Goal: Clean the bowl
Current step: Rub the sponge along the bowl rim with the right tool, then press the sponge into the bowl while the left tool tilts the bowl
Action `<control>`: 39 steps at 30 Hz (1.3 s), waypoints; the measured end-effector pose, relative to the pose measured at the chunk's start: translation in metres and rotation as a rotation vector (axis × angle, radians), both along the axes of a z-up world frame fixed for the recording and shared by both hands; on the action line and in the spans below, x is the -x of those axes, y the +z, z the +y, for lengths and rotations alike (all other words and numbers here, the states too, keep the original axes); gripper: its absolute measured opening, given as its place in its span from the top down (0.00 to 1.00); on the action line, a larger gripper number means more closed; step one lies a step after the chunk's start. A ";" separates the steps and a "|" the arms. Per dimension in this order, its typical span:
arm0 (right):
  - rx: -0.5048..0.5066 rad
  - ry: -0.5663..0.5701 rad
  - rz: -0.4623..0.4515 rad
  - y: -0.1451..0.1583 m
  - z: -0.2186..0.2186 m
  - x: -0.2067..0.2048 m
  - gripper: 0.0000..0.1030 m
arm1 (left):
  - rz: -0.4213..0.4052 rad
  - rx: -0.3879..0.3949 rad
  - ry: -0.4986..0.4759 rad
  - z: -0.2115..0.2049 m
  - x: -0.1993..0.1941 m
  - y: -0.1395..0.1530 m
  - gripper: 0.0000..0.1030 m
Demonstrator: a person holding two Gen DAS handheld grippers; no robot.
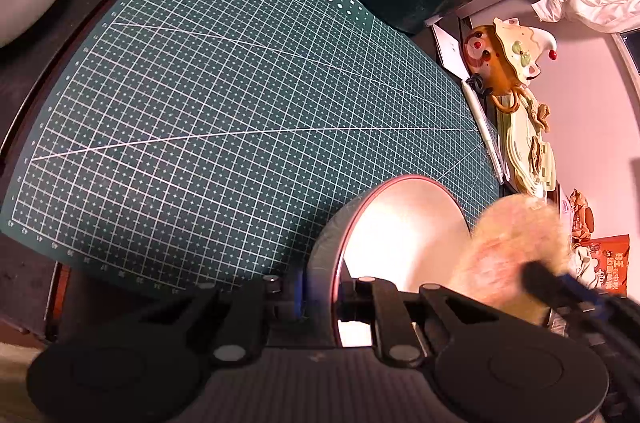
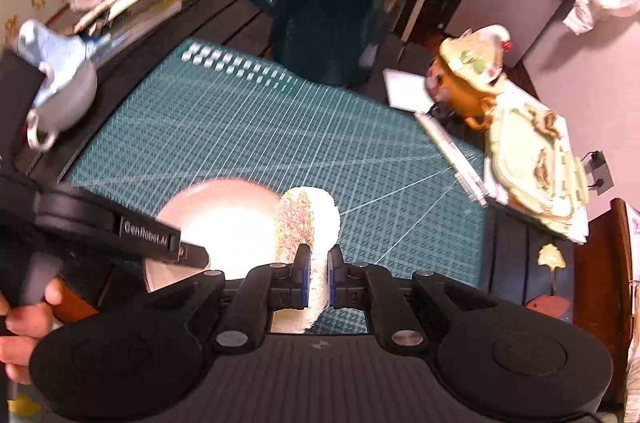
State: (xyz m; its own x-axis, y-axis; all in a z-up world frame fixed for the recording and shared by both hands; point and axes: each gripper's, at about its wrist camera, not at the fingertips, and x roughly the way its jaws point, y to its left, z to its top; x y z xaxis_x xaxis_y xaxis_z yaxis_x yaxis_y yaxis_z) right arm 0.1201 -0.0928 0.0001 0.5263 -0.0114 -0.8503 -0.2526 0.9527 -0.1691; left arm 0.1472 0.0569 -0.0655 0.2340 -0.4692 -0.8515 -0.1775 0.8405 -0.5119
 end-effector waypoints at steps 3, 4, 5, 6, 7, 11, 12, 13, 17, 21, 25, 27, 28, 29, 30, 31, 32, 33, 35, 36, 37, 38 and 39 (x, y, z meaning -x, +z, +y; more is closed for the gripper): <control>-0.051 -0.005 -0.033 0.024 -0.009 0.004 0.93 | 0.001 0.000 0.001 -0.001 0.002 0.001 0.87; -0.055 -0.005 -0.034 0.025 -0.009 0.004 0.93 | 0.001 0.000 0.002 -0.001 0.002 0.000 0.87; -0.075 0.002 -0.034 0.030 -0.009 0.005 0.93 | 0.002 0.002 0.004 0.002 0.000 -0.004 0.87; -0.092 0.011 -0.033 0.033 -0.008 0.006 0.93 | 0.003 0.003 0.005 0.003 -0.001 -0.004 0.87; -0.094 0.014 -0.032 0.033 -0.007 0.006 0.93 | 0.003 0.003 0.005 0.002 0.000 -0.004 0.87; -0.100 0.046 -0.003 0.024 0.007 0.005 0.93 | 0.003 0.008 0.006 0.003 0.002 -0.003 0.87; -0.104 0.051 0.011 0.019 0.011 0.003 0.93 | 0.003 0.010 0.006 0.003 0.002 -0.002 0.87; -0.107 0.055 0.028 0.013 0.015 0.002 0.93 | 0.003 0.011 0.006 0.003 0.003 -0.001 0.87; -0.100 0.056 0.097 -0.017 0.027 -0.005 0.93 | 0.004 0.016 0.006 0.007 0.003 -0.014 0.87; -0.049 0.044 0.114 -0.037 0.031 -0.008 0.93 | 0.005 0.016 0.006 0.008 0.001 -0.018 0.87; 0.006 0.033 0.101 -0.035 0.024 -0.008 0.93 | -0.001 0.012 0.002 0.007 -0.003 -0.021 0.87; 0.048 0.034 0.062 -0.029 0.020 -0.006 0.93 | -0.012 0.001 -0.008 0.006 -0.003 -0.021 0.87; 0.037 0.031 0.056 -0.025 0.017 -0.006 0.93 | -0.019 -0.007 -0.014 0.005 -0.003 -0.021 0.88; 0.002 0.019 0.048 -0.018 0.011 -0.004 0.93 | -0.028 -0.016 -0.021 0.004 -0.004 -0.020 0.88; -0.029 0.007 0.031 -0.009 0.005 0.000 0.93 | -0.036 -0.026 -0.028 0.003 -0.005 -0.019 0.88; -0.049 0.002 0.014 -0.003 0.001 0.003 0.93 | -0.044 -0.036 -0.035 0.003 -0.005 -0.018 0.89; -0.062 0.000 0.006 0.001 -0.001 0.004 0.93 | -0.051 -0.043 -0.038 0.002 -0.006 -0.017 0.89; -0.077 -0.002 0.000 0.004 -0.003 0.006 0.93 | -0.055 -0.044 -0.035 0.004 -0.007 -0.016 0.89; -0.134 -0.012 -0.010 0.016 -0.010 0.014 0.93 | -0.063 -0.047 -0.029 0.007 -0.009 -0.013 0.88; -0.147 -0.012 -0.016 0.020 -0.013 0.018 0.93 | -0.067 -0.049 -0.025 0.008 -0.010 -0.012 0.87; -0.158 -0.012 -0.022 0.024 -0.016 0.022 0.92 | -0.071 -0.051 -0.022 0.009 -0.011 -0.011 0.85; -0.161 -0.008 -0.024 0.027 -0.017 0.025 0.93 | -0.075 -0.052 -0.019 0.011 -0.012 -0.010 0.80; -0.165 -0.007 -0.026 0.028 -0.018 0.027 0.92 | -0.080 -0.054 -0.016 0.012 -0.012 -0.009 0.77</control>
